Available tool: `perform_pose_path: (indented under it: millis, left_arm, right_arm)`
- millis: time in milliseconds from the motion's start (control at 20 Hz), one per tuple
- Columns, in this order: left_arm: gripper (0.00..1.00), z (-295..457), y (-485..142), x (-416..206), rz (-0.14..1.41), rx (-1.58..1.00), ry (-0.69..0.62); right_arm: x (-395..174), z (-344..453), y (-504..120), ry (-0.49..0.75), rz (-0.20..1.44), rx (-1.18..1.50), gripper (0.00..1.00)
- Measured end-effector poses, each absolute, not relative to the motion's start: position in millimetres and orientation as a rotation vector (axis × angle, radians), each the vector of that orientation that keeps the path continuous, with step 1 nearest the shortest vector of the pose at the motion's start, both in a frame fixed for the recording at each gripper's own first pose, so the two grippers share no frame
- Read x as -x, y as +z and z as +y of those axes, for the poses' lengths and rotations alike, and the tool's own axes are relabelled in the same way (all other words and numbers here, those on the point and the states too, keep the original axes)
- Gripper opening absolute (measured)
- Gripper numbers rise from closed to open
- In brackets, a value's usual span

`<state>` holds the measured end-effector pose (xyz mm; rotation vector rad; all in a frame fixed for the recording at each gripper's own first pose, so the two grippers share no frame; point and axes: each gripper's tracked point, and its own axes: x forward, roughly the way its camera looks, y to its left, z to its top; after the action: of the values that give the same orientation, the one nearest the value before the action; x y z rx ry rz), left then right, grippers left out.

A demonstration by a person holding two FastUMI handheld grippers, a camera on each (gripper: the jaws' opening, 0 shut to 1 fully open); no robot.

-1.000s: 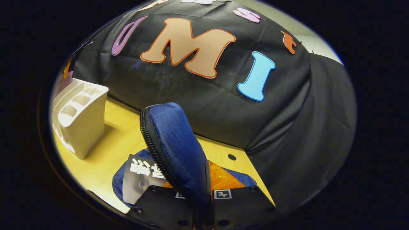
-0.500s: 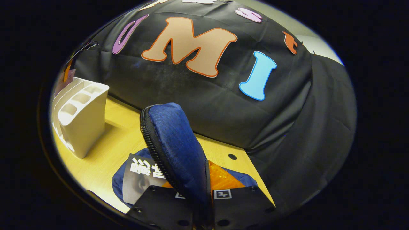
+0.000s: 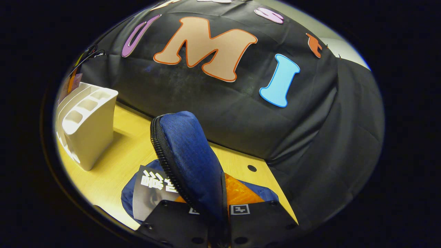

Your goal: Open the schoolbag, grab two books from the bookshelf and put them into the schoolbag.

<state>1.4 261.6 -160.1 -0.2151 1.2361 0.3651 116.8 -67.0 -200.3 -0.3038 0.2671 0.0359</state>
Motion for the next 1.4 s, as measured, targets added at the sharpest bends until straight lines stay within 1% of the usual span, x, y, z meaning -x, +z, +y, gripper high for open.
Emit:
perform_pose_path:
  millis: [100, 250, 350, 550, 850, 1050, 1200, 1300, 1400]
  left_arm:
    - [0.37, 259.8, -156.9, 3.2, 1.24, 0.24, 0.379]
    - [0.37, 262.5, -138.6, 10.0, 1.195, 0.243, 0.42]
    - [0.37, 258.8, -121.1, 17.5, 1.157, 0.228, 0.443]
    - [0.37, 240.8, -82.6, 36.8, 1.085, 0.278, 0.475]
    - [0.37, 222.6, -27.0, 58.4, 0.986, 0.293, 0.495]
    - [0.36, 187.0, 10.7, 50.4, 0.873, 0.402, 0.443]
    - [0.36, 162.2, 29.3, 43.4, 0.807, 0.394, 0.385]
    - [0.36, 131.2, 35.5, 31.0, 0.778, 0.414, 0.316]
    - [0.36, 91.2, 35.5, 20.2, 0.78, 0.441, 0.215]
  right_arm:
    - [-117.6, -66.5, -200.2, 0.039, 0.267, 0.304, 0.07]
    - [-117.3, -67.0, -200.2, 0.045, 0.266, 0.31, 0.07]
    - [-117.4, -67.4, -199.5, 0.048, 0.265, 0.311, 0.07]
    - [-116.4, -66.7, -199.5, 0.053, 0.263, 0.303, 0.07]
    - [-114.2, -69.7, -198.0, 0.052, 0.254, 0.278, 0.07]
    - [-113.6, -69.1, -196.8, 0.06, 0.244, 0.277, 0.07]
    - [-112.6, -70.0, -198.1, 0.063, 0.241, 0.261, 0.07]
    - [-112.8, -70.6, -197.4, 0.061, 0.235, 0.263, 0.07]
    - [-112.5, -71.3, -196.5, 0.058, 0.231, 0.261, 0.07]
